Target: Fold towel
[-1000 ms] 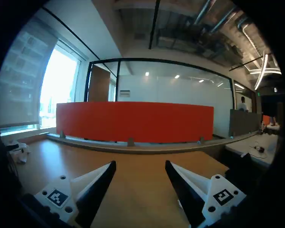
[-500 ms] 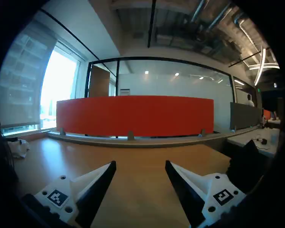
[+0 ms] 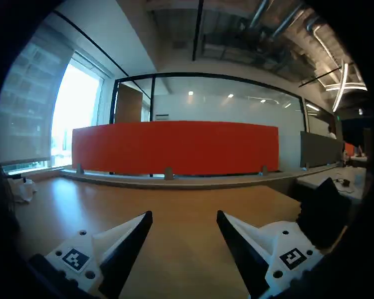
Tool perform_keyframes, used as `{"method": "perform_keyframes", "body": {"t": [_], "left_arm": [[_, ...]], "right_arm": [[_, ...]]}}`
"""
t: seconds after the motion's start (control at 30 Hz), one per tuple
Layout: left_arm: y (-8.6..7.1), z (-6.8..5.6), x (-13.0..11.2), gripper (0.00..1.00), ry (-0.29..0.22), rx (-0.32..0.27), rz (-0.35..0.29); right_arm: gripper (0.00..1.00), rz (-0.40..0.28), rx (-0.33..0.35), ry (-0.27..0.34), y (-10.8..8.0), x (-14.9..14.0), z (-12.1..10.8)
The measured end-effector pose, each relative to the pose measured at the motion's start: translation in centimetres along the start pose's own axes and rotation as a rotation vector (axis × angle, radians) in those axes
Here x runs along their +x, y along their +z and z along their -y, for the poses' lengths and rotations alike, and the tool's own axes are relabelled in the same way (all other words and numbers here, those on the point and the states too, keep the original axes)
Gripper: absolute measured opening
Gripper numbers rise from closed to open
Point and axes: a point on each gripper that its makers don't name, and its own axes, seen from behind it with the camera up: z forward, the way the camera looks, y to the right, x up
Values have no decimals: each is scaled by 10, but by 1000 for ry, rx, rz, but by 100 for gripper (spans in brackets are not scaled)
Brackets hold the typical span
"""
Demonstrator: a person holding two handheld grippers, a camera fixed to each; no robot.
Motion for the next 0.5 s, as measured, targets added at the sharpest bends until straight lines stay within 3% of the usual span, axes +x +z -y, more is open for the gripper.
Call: {"method": "perform_keyframes", "body": {"t": [0.5], "left_arm": [[0,0,0,98,0,0,0]], "right_arm": [[100,0,2,-5,0,-12,5]]}}
